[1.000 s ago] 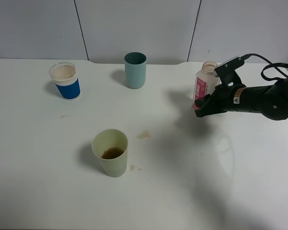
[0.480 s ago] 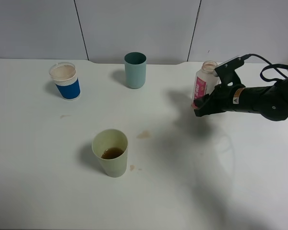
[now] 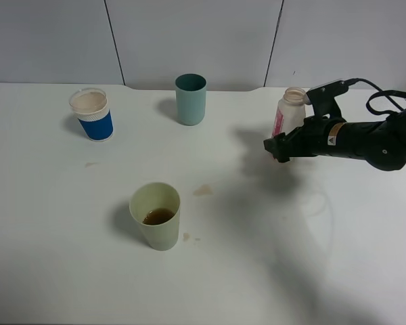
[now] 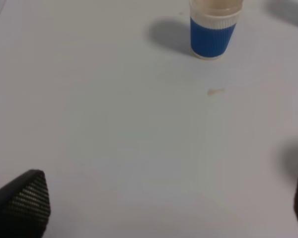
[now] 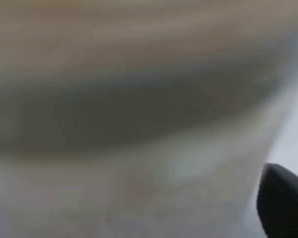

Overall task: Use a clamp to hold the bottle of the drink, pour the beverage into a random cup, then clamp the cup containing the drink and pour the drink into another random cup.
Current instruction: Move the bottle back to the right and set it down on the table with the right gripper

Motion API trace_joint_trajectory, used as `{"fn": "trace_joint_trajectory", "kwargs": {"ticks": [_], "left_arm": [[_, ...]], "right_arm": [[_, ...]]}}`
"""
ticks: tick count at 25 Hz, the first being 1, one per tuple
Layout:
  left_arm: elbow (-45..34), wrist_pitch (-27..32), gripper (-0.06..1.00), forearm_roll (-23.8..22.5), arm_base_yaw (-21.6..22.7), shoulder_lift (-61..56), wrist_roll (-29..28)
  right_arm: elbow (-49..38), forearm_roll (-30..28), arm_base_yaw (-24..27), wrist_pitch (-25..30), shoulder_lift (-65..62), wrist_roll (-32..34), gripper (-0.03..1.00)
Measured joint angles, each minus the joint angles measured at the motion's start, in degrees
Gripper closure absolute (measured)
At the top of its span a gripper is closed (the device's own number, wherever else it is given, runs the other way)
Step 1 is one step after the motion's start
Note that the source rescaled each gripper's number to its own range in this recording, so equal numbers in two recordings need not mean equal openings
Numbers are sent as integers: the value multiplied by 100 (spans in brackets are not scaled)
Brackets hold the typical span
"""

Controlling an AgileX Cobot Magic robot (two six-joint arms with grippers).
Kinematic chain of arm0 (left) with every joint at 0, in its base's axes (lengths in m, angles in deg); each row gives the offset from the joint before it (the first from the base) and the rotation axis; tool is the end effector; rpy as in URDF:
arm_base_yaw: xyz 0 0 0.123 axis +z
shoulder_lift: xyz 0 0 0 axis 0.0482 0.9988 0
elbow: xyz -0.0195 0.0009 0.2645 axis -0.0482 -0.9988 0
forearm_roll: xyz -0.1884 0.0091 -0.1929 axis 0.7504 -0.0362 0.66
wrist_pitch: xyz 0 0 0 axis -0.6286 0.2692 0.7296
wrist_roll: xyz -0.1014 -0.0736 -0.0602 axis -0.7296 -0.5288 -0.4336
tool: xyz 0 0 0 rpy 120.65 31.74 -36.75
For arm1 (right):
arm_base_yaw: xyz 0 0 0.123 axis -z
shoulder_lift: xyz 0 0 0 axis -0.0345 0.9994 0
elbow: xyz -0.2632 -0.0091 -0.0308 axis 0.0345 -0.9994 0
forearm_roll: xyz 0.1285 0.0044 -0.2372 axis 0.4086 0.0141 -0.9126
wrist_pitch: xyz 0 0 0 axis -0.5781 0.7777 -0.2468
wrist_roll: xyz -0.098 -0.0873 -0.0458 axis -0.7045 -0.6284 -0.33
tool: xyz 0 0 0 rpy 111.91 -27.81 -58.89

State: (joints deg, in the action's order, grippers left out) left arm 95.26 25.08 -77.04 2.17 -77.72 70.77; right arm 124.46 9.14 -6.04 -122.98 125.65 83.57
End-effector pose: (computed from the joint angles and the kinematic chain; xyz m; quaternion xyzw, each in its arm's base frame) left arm 0.0728 0.0010 0.2670 -0.0025 0.8492 0.0005 0.5280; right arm 0.3508 0.0855 0.0342 -0.2408 0.8561 0.0852 0.4493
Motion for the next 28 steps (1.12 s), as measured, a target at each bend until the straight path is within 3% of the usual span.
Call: {"fn": "trace_joint_trajectory", "kwargs": {"ticks": [3, 4, 8, 28], "left_arm": [[0, 0, -6, 0, 0, 0, 0], [0, 0, -6, 0, 0, 0, 0], [0, 0, -6, 0, 0, 0, 0], [0, 0, -6, 0, 0, 0, 0]], "right_arm": [[0, 0, -40, -34, 0, 242, 24], [0, 0, -49, -54, 0, 386, 17], [0, 5, -49, -79, 0, 586, 9], [0, 61, -402, -171, -153, 837, 7]]}}
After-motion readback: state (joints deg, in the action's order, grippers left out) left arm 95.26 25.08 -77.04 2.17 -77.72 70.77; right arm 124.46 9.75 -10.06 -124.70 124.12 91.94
